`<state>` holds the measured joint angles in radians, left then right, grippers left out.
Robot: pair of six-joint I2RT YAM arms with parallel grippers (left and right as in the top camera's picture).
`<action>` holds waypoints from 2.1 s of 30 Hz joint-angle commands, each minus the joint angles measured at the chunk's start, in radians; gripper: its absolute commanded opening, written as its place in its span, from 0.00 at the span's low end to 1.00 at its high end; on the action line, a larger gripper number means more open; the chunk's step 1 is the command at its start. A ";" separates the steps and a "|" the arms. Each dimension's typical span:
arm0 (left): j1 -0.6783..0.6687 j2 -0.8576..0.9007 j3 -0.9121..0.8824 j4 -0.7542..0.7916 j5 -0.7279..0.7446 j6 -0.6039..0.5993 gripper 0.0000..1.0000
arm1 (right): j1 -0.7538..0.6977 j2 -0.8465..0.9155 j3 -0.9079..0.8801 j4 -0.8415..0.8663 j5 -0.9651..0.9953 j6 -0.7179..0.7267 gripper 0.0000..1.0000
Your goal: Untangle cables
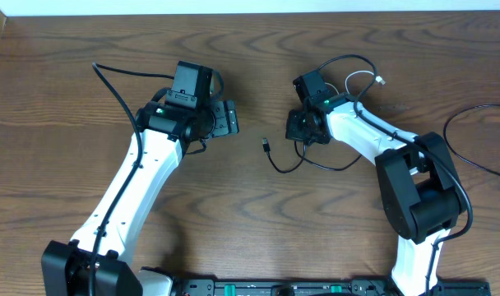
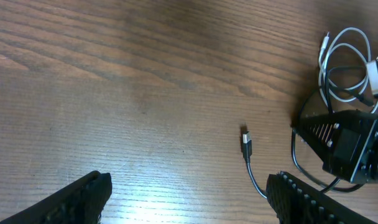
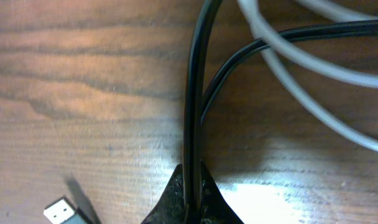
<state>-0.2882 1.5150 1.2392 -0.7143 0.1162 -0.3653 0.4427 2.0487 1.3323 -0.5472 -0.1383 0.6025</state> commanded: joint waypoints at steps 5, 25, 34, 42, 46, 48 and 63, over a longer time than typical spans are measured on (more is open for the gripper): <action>0.001 0.000 0.008 -0.003 -0.017 0.013 0.85 | -0.011 -0.101 0.001 -0.020 -0.188 -0.140 0.01; 0.001 0.000 0.008 -0.002 -0.016 0.012 0.85 | -0.126 -0.428 0.043 0.010 -0.161 -0.249 0.01; 0.001 0.001 0.008 0.081 0.041 0.012 0.85 | -0.272 -0.603 0.194 0.164 -0.563 -0.287 0.01; 0.001 0.003 0.008 0.195 0.200 0.012 0.85 | -0.270 -0.671 0.275 0.568 -0.771 -0.166 0.01; 0.001 0.003 0.008 0.206 0.229 0.012 0.85 | -0.270 -0.671 0.278 0.762 -0.781 -0.083 0.01; 0.001 0.003 0.008 0.199 0.229 0.012 0.85 | -0.272 -0.671 0.278 0.806 -0.781 -0.079 0.01; -0.032 0.035 0.008 0.235 0.354 0.013 0.86 | -0.271 -0.671 0.278 0.941 -0.729 -0.079 0.01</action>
<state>-0.2996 1.5234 1.2392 -0.4973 0.3859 -0.3653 0.1692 1.3811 1.6058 0.3603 -0.8856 0.5121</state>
